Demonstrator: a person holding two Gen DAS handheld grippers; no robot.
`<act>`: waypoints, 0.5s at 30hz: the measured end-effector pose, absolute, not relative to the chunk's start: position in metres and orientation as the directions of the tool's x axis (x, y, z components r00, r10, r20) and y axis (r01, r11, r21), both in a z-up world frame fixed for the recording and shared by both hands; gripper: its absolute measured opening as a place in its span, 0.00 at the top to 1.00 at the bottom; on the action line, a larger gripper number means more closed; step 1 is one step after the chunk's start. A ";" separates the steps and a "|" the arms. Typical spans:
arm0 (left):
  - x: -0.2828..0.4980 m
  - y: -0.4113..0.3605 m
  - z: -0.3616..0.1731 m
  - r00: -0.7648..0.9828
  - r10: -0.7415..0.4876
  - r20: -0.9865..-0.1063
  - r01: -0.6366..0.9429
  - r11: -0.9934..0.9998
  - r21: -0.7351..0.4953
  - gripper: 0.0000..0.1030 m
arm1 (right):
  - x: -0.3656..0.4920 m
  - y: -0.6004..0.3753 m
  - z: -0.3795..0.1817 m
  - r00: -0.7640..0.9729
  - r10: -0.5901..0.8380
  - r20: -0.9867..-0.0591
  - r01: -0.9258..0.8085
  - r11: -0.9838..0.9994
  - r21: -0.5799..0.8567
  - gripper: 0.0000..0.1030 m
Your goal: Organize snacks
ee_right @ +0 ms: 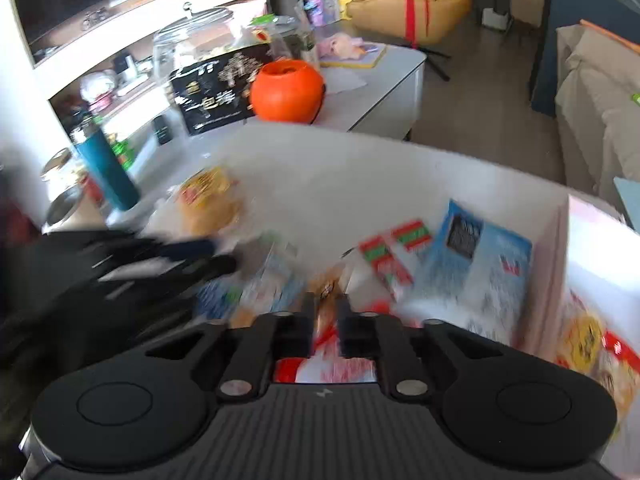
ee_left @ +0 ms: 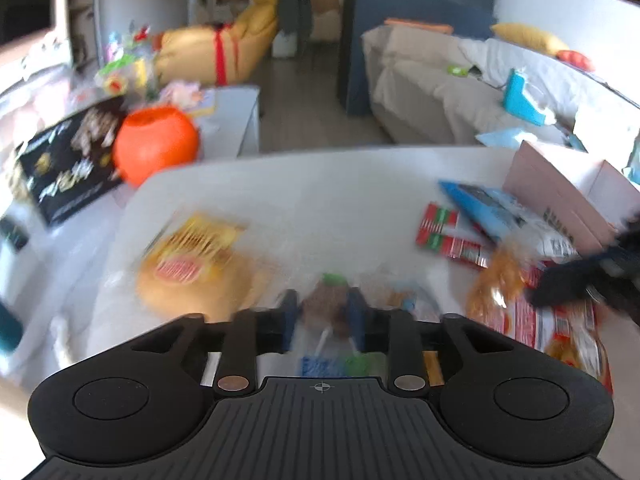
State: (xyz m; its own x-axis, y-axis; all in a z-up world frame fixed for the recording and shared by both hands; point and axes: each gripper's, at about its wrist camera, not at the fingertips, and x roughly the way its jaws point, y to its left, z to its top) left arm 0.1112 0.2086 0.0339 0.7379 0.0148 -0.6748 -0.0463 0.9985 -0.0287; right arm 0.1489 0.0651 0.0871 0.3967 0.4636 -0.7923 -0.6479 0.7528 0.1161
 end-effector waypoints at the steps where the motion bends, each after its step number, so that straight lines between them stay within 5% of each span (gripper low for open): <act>1: 0.115 0.205 0.033 0.735 0.019 -0.677 -0.040 0.999 -0.016 0.61 | 0.143 0.059 0.089 0.398 0.461 -0.793 -0.649 0.752 0.111 0.92; 8: 0.113 0.205 0.026 0.710 0.005 -0.704 -0.009 1.000 -0.001 0.59 | 0.133 0.034 0.090 0.390 0.468 -0.793 -0.629 0.764 0.142 0.90; 12: 0.074 0.204 0.027 0.707 0.012 -0.707 -0.002 1.000 0.014 0.59 | 0.138 0.027 0.086 0.428 0.453 -0.782 -0.605 0.786 0.125 0.70; 15: 0.045 0.201 0.029 0.698 0.026 -0.715 -0.025 1.000 0.012 0.59 | 0.149 0.028 0.081 0.423 0.449 -0.787 -0.586 0.798 0.141 0.69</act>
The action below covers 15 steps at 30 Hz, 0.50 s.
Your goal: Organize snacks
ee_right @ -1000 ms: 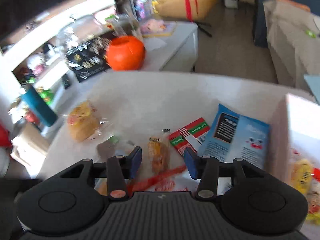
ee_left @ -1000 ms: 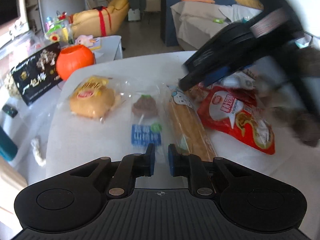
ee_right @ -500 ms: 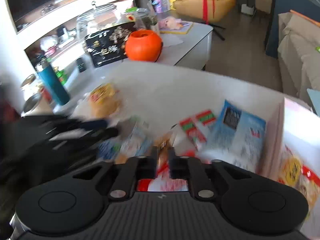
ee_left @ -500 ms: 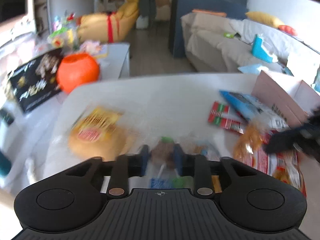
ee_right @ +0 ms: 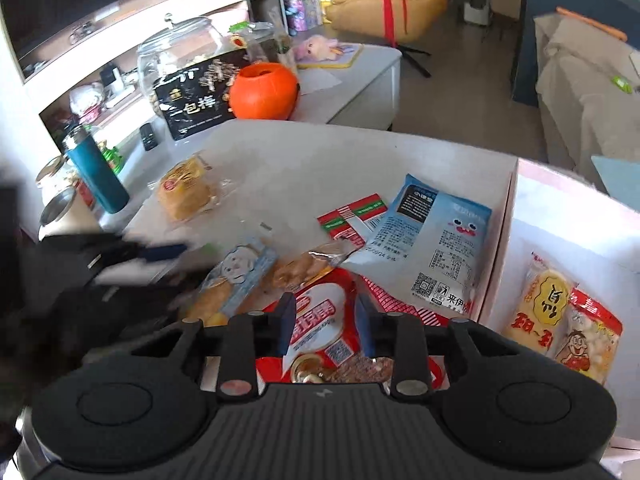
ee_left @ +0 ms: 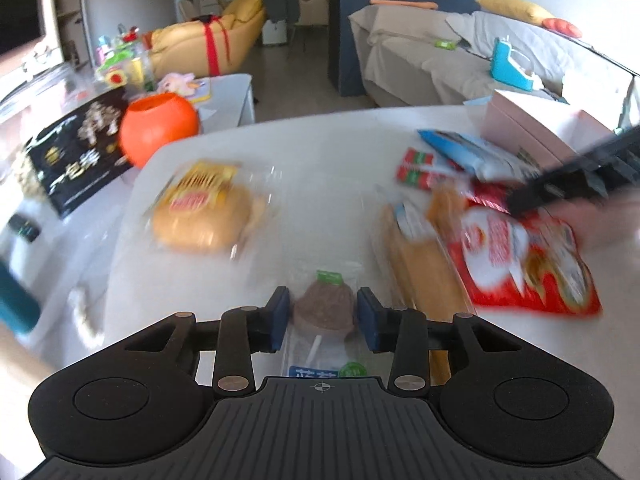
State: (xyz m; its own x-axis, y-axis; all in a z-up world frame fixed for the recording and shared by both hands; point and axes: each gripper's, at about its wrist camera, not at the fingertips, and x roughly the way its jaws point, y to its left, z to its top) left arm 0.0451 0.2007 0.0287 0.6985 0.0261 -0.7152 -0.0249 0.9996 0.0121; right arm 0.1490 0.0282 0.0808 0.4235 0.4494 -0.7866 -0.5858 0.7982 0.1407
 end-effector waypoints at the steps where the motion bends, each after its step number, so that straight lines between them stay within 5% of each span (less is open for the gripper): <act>1: 0.037 0.199 0.029 0.697 0.026 -0.717 -0.033 0.999 0.003 0.59 | 0.155 0.030 0.078 0.406 0.456 -0.792 -0.571 0.803 0.171 0.69; 5: 0.017 0.194 0.030 0.705 0.031 -0.709 -0.050 0.999 -0.005 0.59 | 0.179 0.049 0.062 0.342 0.506 -0.792 -0.494 0.814 0.307 0.69; 11: 0.012 0.193 0.029 0.715 0.037 -0.698 -0.054 0.999 -0.002 0.58 | 0.190 0.089 0.038 0.388 0.437 -0.812 -0.475 0.850 0.230 0.69; 15: 0.008 0.193 0.027 0.725 0.039 -0.688 -0.063 0.998 -0.011 0.58 | 0.169 0.091 0.051 0.401 0.432 -0.808 -0.552 0.818 0.163 0.80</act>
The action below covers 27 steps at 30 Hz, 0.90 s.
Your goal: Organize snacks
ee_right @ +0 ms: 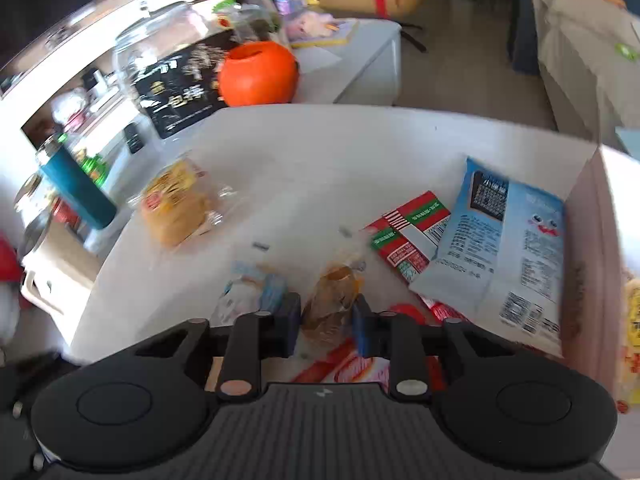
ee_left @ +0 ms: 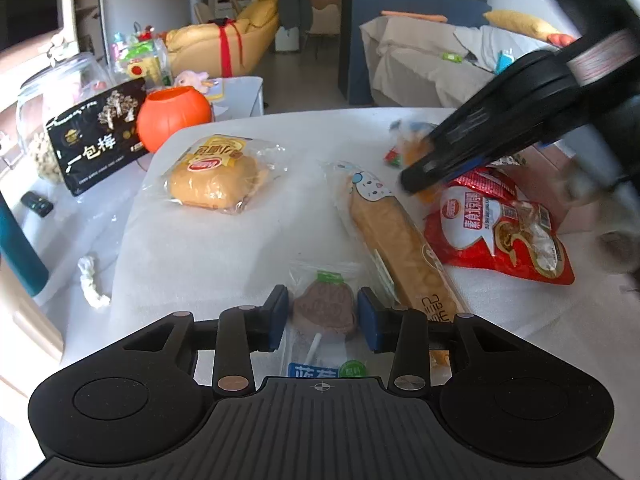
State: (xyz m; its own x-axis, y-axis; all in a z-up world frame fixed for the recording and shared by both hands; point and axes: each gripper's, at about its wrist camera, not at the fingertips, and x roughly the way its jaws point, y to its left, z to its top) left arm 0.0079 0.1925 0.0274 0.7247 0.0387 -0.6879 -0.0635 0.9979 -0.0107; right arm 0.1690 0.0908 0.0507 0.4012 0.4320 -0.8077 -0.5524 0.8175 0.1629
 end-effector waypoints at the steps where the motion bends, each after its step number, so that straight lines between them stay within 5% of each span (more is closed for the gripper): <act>1: 0.007 0.192 0.027 0.725 0.040 -0.687 -0.065 0.998 -0.011 0.58 | 0.163 0.086 0.058 0.409 0.445 -0.797 -0.564 0.810 0.163 0.80; 9: 0.000 0.192 0.029 0.712 0.031 -0.701 -0.060 0.998 -0.017 0.57 | 0.110 0.026 0.100 0.361 0.550 -0.753 -0.643 0.732 0.226 0.80; 22: -0.056 0.160 0.036 0.679 -0.024 -0.734 0.117 0.990 0.076 0.60 | 0.036 -0.103 0.058 0.477 0.377 -0.794 -0.498 0.860 0.109 0.80; 27: -0.070 0.130 0.051 0.652 -0.149 -0.744 0.234 0.972 0.011 0.61 | 0.019 -0.131 0.056 0.519 0.369 -0.771 -0.473 0.875 0.100 0.80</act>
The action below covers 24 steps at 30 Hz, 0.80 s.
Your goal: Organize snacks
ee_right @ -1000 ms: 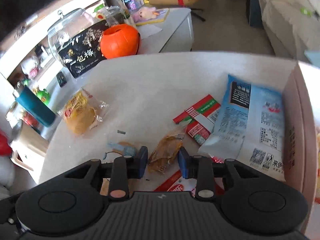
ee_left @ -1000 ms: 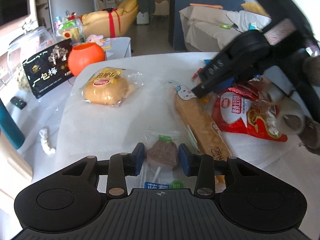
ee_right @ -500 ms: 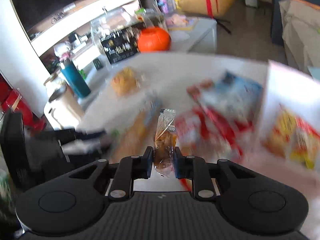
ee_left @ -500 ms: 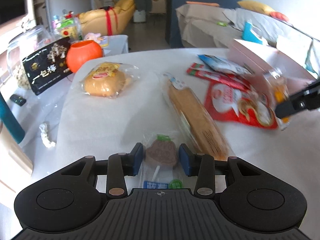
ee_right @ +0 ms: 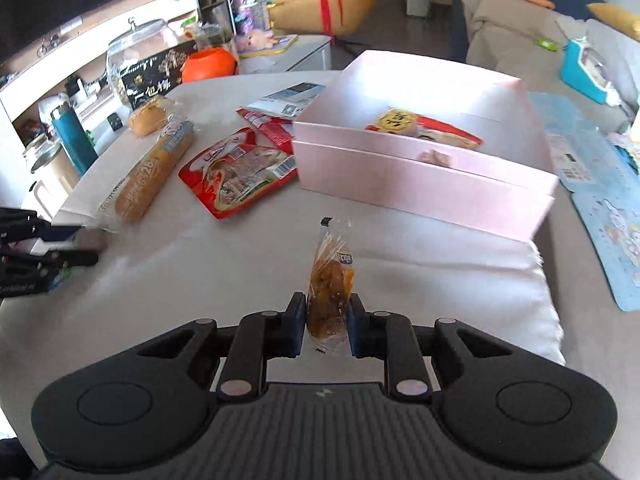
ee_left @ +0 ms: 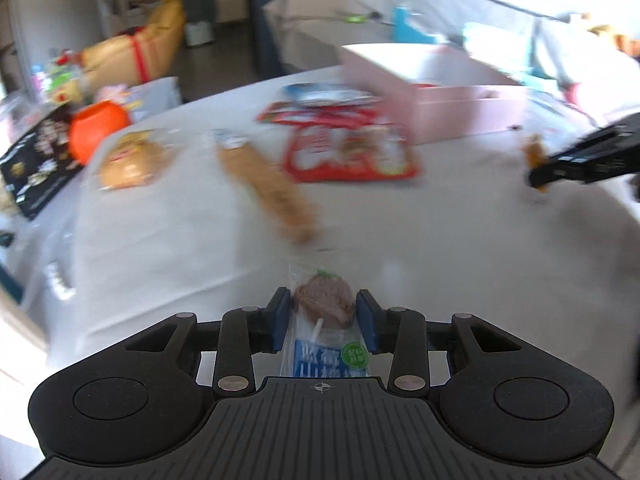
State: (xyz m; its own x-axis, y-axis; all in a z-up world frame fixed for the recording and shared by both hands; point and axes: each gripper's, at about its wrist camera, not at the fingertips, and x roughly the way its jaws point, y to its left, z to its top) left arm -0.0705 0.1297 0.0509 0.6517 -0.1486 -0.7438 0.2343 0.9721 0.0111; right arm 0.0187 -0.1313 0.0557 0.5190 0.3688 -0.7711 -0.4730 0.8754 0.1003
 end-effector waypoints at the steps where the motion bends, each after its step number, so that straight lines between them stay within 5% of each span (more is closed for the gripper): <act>1: -0.071 0.125 0.055 0.650 -0.179 -0.739 0.252 0.968 -0.012 0.61 | 0.015 -0.136 0.056 0.528 0.370 -0.765 -0.469 0.878 0.100 0.80; 16: 0.087 0.045 0.161 0.797 -0.486 -0.359 0.388 0.867 -0.312 0.64 | 0.045 -0.162 0.132 0.757 0.376 -0.535 -0.363 0.922 0.133 0.80; 18: 0.123 0.035 0.159 0.787 -0.484 -0.382 0.386 0.870 -0.307 0.63 | 0.063 -0.158 0.145 0.790 0.347 -0.505 -0.338 0.934 0.112 0.77; 21: 0.161 0.029 0.129 0.699 -0.486 -0.524 0.335 0.871 -0.360 0.63 | 0.098 -0.155 0.146 0.799 0.306 -0.518 -0.300 0.949 0.097 0.43; 24: 0.155 0.031 0.106 0.704 -0.447 -0.552 0.324 0.894 -0.310 0.63 | 0.113 -0.155 0.127 0.783 0.265 -0.563 -0.264 0.961 0.086 0.40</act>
State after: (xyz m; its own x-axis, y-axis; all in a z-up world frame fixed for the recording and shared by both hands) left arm 0.1551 0.0310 0.1056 0.7037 -0.4467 -0.5525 0.3238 0.8938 -0.3103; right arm 0.1126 -0.1547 0.1272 0.7827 0.2654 -0.5629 -0.2638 0.9607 0.0861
